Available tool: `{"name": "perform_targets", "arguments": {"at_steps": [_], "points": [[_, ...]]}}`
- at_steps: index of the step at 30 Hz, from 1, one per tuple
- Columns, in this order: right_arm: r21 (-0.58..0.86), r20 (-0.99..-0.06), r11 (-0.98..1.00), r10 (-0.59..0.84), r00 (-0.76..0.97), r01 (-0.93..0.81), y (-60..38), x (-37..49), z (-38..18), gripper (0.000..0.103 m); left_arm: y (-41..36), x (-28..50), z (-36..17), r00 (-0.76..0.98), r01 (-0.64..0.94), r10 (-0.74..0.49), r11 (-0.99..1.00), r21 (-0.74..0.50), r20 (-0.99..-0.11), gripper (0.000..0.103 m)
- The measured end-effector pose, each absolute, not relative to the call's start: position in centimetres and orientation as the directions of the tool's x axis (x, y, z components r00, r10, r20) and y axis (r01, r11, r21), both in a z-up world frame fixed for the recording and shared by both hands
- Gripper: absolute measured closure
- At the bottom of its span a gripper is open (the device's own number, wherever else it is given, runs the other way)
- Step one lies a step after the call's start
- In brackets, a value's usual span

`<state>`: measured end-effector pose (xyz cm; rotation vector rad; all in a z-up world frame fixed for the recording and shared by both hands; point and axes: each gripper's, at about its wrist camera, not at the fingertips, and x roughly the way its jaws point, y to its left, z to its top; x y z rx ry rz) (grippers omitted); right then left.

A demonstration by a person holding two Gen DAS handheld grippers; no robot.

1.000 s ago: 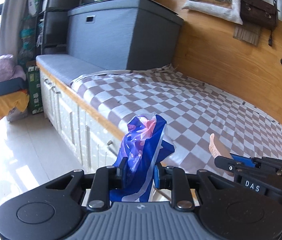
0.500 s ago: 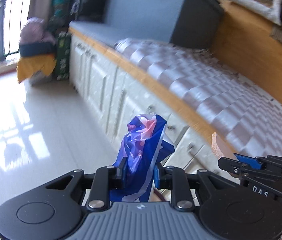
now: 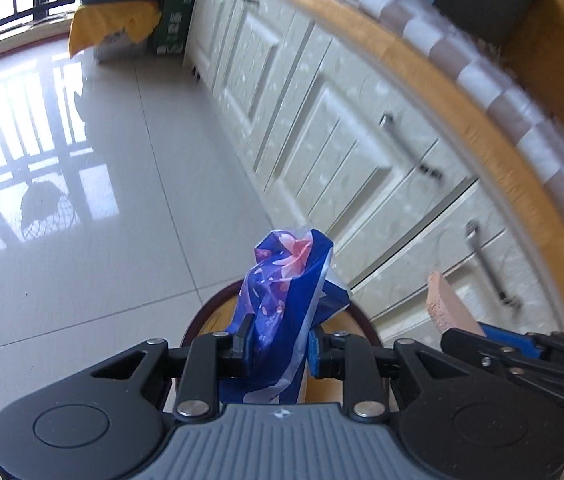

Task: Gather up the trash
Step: 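Open both tools to drop the wrapper and strip into the wastebasket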

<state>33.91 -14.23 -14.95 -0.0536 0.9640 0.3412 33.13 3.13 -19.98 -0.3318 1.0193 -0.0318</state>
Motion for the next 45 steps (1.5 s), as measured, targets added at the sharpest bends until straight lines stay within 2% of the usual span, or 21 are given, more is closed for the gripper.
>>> {"name": "perform_targets", "arguments": {"at_steps": [7, 16, 19, 28, 32, 35, 36, 45], "points": [[0.112, -0.874, 0.944, 0.242, 0.422, -0.310, -14.1, 34.3, -17.7, 0.078, 1.6, 34.3, -24.8, 0.428, -0.064, -0.164, 0.975, -0.211, -0.889, 0.076], [0.175, -0.924, 0.964, 0.231, 0.306, -0.198, -14.2, 36.0, -21.6, 0.078, -0.2, 37.0, -27.9, 0.423, 0.066, -0.129, 0.992, -0.112, -0.897, 0.072], [0.187, -0.929, 0.966, 0.233, 0.287, -0.178, -13.8, 36.6, -22.6, 0.078, 0.0, 37.5, -29.3, 0.398, 0.070, -0.130, 0.991, -0.111, -0.908, 0.067], [0.218, -0.937, 0.971, 0.235, 0.260, -0.094, -13.5, 39.4, -25.4, 0.078, 2.1, 37.6, -31.7, 0.349, 0.009, -0.093, 0.995, -0.096, -0.933, 0.037], [0.253, -0.927, 0.964, 0.265, 0.264, -0.079, -13.0, 40.0, -26.0, 0.078, 2.8, 37.5, -31.7, 0.333, 0.003, -0.145, 0.988, -0.153, -0.932, 0.028], [0.247, -0.926, 0.966, 0.257, 0.276, -0.069, -12.9, 40.5, -26.5, 0.068, 3.0, 37.4, -31.3, 0.335, 0.000, -0.151, 0.987, -0.160, -0.930, 0.013], [0.249, -0.926, 0.967, 0.255, 0.277, -0.058, -12.9, 40.6, -26.7, 0.060, 3.2, 37.3, -31.1, 0.336, 0.000, -0.153, 0.987, -0.163, -0.929, 0.013], [0.247, -0.935, 0.968, 0.250, 0.253, -0.042, -14.3, 39.7, -27.1, 0.058, 4.0, 36.3, -30.2, 0.309, -0.019, -0.181, 0.980, -0.197, -0.933, 0.004]]}}
